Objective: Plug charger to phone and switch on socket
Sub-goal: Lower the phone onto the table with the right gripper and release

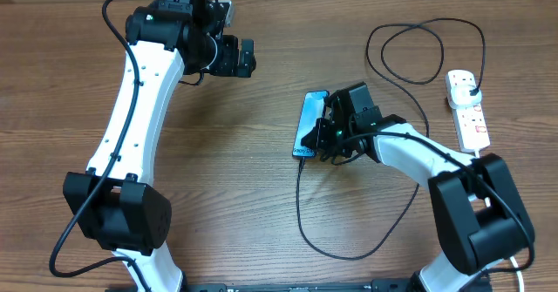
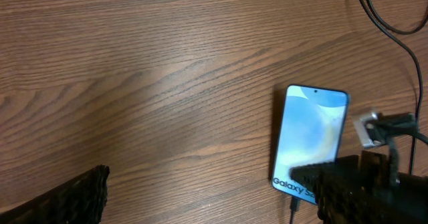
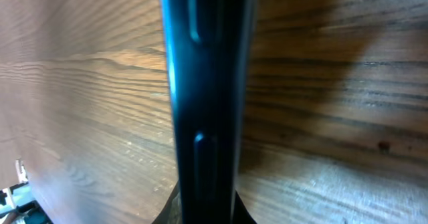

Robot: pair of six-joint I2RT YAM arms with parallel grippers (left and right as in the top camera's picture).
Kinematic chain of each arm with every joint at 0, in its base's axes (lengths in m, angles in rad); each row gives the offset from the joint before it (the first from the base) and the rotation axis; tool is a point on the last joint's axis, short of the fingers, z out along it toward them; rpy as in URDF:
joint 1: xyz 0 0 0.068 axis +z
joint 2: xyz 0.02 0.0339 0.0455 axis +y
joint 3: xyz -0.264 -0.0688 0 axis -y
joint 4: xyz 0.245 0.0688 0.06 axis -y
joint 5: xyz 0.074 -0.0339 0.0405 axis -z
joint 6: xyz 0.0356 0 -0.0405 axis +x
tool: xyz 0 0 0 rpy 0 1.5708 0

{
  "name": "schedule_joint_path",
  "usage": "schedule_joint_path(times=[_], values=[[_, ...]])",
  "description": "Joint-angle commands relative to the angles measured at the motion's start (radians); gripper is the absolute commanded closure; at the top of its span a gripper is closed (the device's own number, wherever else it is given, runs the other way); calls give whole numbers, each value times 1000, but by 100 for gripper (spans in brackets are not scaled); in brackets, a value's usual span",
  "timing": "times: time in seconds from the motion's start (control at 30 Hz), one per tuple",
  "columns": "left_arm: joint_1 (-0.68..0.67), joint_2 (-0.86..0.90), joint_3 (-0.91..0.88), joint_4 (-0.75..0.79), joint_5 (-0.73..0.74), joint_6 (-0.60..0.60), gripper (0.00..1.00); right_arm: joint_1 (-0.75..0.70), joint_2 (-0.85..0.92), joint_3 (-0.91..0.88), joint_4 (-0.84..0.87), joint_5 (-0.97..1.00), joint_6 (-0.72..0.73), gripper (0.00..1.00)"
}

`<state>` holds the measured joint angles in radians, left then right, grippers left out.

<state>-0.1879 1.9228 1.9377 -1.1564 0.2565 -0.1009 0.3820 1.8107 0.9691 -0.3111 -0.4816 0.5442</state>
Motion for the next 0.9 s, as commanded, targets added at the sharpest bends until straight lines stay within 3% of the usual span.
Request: schedule_joint_path(times=[0.0,0.33,0.57,0.87], values=[[-2,-14,11,-2,-9,8,0,3,1,0,24,-1,-19,96],[-2,-14,11,-2,-9,8,0,3,1,0,8,-5,-18,96],[-2,-14,11,-2,-9,8,1,3,1,0,6,-5,-18,88],[-2,-14,11,-2,-9,8,0,3,1,0,6,11,-18,87]])
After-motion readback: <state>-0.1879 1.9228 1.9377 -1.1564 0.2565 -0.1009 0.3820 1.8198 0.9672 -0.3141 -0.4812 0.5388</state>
